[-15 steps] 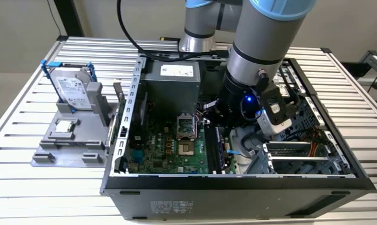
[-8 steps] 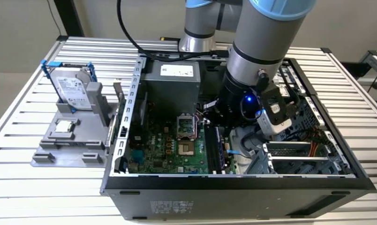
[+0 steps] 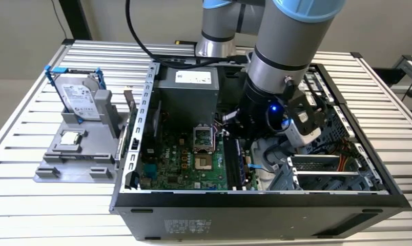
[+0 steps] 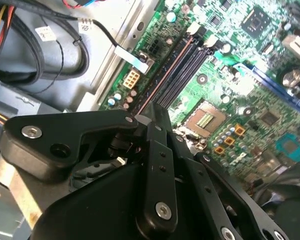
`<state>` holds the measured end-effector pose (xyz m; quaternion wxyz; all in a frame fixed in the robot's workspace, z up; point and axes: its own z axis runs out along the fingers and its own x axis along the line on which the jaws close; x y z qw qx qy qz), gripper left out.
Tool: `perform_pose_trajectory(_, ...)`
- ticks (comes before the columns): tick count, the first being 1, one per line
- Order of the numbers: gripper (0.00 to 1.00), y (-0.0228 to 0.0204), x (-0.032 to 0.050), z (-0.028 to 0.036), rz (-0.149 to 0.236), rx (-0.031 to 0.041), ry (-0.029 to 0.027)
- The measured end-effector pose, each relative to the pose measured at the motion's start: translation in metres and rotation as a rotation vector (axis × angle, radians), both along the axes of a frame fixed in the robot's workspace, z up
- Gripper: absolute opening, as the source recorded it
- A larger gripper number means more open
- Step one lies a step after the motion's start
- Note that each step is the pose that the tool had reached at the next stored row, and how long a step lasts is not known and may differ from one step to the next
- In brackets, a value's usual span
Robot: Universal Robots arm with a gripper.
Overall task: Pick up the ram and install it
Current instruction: 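Press down the ram until it locks into place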
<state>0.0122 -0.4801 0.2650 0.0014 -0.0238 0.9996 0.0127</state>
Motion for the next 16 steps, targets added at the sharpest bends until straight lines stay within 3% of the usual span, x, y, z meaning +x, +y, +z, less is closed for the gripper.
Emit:
perform_pose_trajectory(11,0.00,0.0001,0.0000,0.0000,0.158,0.0020,-0.0001)
perform_pose_trajectory(13,0.00,0.0001,0.0000,0.0000,0.180,0.0116,-0.0009)
perform_pose_trajectory(16,0.00,0.0001,0.0000,0.0000,0.211,0.0334,-0.0026)
